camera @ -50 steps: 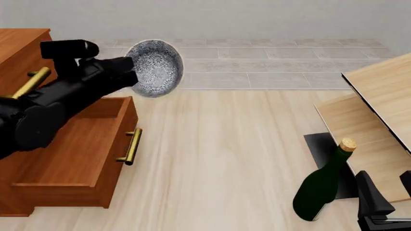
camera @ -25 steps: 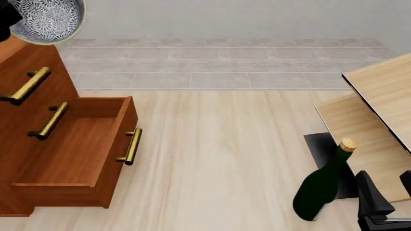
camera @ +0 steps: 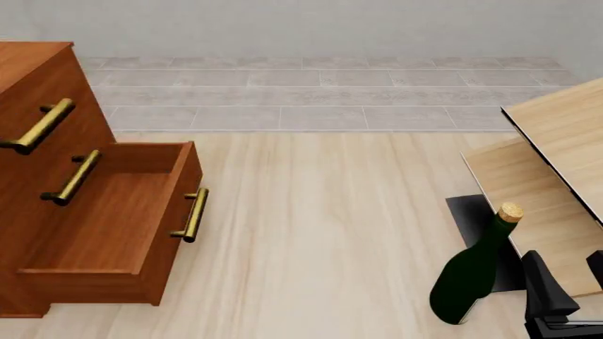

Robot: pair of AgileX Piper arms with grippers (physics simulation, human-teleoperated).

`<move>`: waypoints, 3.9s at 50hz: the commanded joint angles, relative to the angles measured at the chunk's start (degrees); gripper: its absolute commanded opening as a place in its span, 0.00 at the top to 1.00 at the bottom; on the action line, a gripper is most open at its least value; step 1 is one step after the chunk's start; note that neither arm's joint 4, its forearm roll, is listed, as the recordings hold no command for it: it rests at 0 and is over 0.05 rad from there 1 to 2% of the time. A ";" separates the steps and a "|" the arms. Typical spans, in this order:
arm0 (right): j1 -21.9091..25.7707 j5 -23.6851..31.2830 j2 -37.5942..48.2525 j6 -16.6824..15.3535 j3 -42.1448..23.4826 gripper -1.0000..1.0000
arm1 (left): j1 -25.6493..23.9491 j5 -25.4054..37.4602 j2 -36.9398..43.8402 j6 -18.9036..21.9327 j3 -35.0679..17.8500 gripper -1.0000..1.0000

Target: Put the bowl on top of the cabinet.

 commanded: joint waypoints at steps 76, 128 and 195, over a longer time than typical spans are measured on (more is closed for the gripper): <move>0.00 0.00 0.00 0.01 0.00 0.00 | 26.56 18.56 -3.13 -21.27 3.15 1.00; -0.01 0.00 0.00 0.00 0.00 0.00 | 26.77 12.55 3.71 -25.38 7.86 1.00; -0.01 0.00 0.00 0.00 0.00 0.00 | 31.10 6.66 9.67 -22.50 10.73 0.00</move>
